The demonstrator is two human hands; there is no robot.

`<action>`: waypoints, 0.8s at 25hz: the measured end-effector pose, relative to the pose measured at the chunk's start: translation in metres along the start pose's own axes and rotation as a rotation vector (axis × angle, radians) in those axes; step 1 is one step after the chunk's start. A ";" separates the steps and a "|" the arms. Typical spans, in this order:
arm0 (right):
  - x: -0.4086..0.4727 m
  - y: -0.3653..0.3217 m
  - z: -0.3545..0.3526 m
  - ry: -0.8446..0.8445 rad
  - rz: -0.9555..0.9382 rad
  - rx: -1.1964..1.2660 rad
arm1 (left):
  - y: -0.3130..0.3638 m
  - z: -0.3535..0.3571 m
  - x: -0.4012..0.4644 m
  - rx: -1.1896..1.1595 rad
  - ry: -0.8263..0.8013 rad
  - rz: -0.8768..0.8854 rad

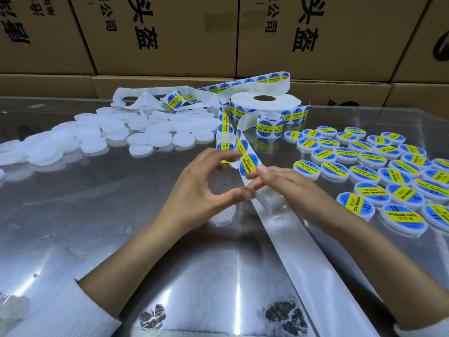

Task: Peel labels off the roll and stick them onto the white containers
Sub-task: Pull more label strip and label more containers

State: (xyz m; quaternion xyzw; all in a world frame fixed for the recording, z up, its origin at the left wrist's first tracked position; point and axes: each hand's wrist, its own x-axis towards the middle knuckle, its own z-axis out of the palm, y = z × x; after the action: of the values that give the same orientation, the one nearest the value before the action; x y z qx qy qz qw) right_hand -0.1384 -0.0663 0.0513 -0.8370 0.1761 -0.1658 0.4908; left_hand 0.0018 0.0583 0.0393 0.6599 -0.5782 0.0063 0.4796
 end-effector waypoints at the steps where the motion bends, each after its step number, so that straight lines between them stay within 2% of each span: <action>1: -0.001 -0.001 0.000 -0.055 0.002 0.039 | 0.000 0.000 0.000 0.001 -0.005 0.004; 4: -0.003 0.003 -0.002 -0.146 0.033 0.171 | -0.003 0.000 0.000 0.030 -0.018 0.002; 6: -0.003 0.004 -0.003 -0.144 0.039 0.211 | -0.005 -0.001 0.000 0.052 -0.023 0.018; 10: 0.000 0.006 -0.003 0.079 0.047 0.259 | -0.014 -0.005 0.001 0.177 -0.091 -0.038; 12: 0.000 0.004 -0.004 0.197 0.041 0.311 | -0.020 -0.010 0.000 0.309 -0.233 -0.167; 15: -0.001 0.002 -0.006 0.282 0.039 0.359 | -0.031 -0.018 -0.001 0.539 -0.504 -0.304; 20: -0.001 -0.001 -0.005 0.296 0.033 0.324 | -0.034 -0.021 0.002 0.464 -0.470 -0.332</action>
State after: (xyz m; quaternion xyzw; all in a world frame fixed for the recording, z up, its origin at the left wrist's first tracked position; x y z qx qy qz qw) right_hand -0.1415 -0.0686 0.0543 -0.7109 0.2309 -0.3047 0.5903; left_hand 0.0403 0.0656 0.0303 0.8194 -0.5408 -0.0924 0.1661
